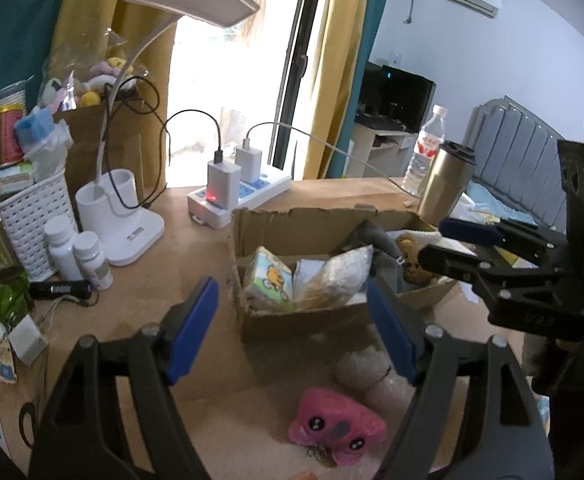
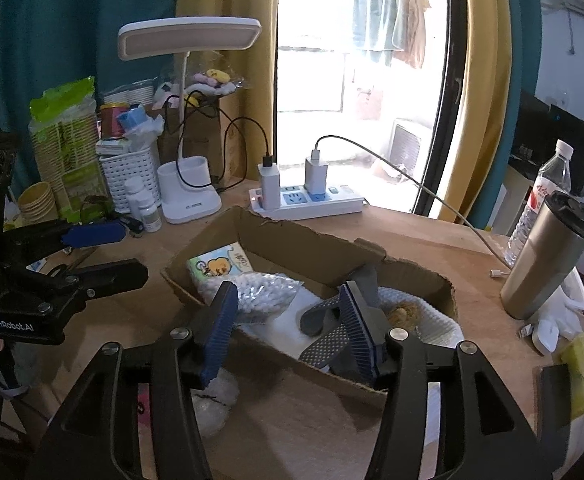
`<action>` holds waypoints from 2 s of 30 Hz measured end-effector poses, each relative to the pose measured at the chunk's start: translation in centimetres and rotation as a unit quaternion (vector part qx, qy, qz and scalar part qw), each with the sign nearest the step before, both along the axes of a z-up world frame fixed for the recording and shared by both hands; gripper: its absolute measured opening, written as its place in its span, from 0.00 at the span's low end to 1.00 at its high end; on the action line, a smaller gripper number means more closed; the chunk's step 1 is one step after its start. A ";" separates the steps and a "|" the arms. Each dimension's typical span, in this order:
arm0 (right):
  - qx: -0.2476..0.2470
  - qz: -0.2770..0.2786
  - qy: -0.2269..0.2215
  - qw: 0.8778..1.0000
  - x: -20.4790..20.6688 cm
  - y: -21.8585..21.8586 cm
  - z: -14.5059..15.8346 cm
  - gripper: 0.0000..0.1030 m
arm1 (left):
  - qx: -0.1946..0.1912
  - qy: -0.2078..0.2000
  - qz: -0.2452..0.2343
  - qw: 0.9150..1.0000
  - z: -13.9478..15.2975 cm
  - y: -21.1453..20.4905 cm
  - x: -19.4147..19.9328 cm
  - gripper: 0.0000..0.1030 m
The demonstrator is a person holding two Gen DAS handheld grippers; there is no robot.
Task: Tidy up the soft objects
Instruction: 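Lower the right gripper onto the bubble-wrap bundle and close on it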
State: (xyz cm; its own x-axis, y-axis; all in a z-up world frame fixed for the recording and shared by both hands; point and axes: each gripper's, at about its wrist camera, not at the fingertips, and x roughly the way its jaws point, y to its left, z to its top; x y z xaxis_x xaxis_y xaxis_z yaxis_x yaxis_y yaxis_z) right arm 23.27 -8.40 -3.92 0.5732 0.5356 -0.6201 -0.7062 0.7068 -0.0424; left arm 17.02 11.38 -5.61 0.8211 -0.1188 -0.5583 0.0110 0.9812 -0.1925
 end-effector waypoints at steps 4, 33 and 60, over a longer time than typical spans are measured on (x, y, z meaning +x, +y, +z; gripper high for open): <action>-0.002 0.005 0.002 1.000 -0.7 0.3 -0.2 0.55 | -0.007 0.001 0.009 1.000 -0.3 0.4 -0.9 0.84; -0.038 0.042 0.042 0.997 -4.4 3.0 -3.8 0.55 | -0.048 0.021 0.057 0.997 -4.1 2.8 -6.0 0.84; -0.046 0.044 0.122 0.990 -2.8 1.8 -9.1 0.49 | -0.060 0.084 0.058 0.993 -7.1 1.3 -5.1 0.84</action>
